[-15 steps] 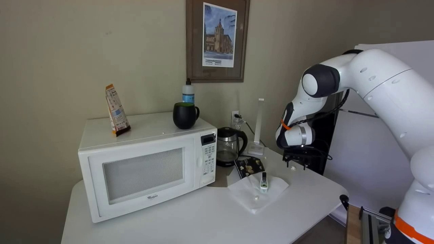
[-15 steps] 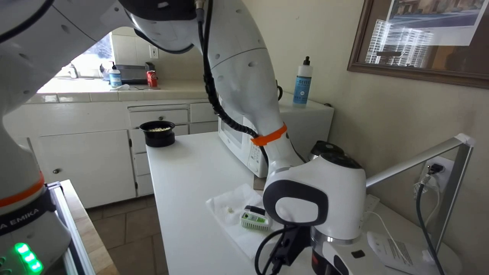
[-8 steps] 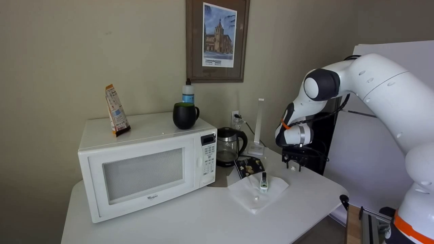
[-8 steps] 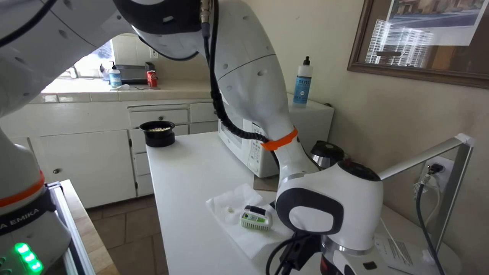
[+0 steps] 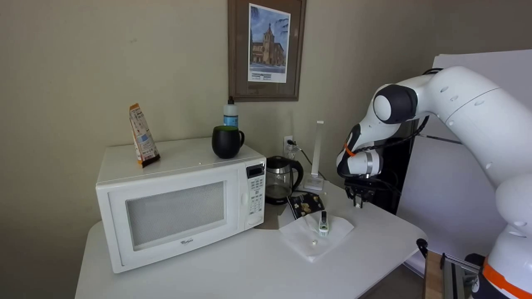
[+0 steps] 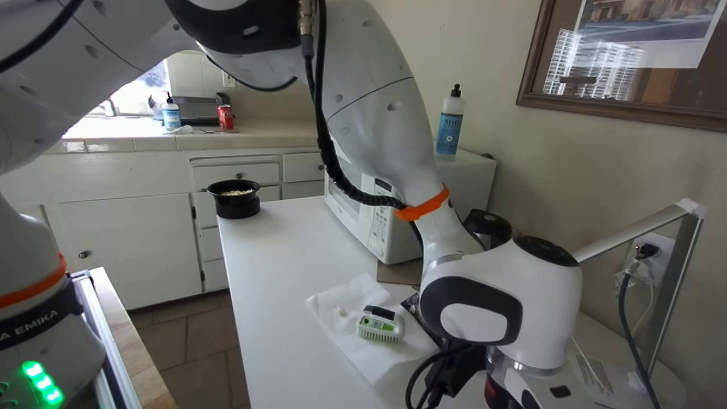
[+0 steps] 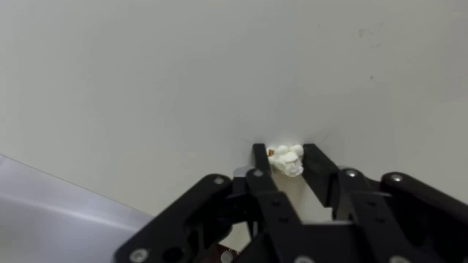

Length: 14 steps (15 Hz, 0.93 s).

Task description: Put the white object in the black packet

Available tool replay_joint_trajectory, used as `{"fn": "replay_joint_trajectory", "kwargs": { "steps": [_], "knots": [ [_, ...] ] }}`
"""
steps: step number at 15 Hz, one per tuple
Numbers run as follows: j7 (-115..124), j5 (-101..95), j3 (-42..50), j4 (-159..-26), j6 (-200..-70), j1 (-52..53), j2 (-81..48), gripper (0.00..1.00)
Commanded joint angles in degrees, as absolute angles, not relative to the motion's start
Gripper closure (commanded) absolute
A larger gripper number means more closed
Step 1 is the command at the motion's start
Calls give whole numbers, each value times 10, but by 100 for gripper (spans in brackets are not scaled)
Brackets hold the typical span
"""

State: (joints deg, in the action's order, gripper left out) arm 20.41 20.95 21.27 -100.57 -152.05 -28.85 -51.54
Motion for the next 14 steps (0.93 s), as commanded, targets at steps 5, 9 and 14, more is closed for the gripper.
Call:
{"fn": "replay_joint_trajectory", "kwargs": {
  "steps": [5,9,14],
  "knots": [
    [214,211,203,-988,-1503,-301,-529,60],
    [214,211,201,-987,-1502,-302,-527,71],
    [214,210,200,-986,-1502,-301,-527,69]
  ]
}}
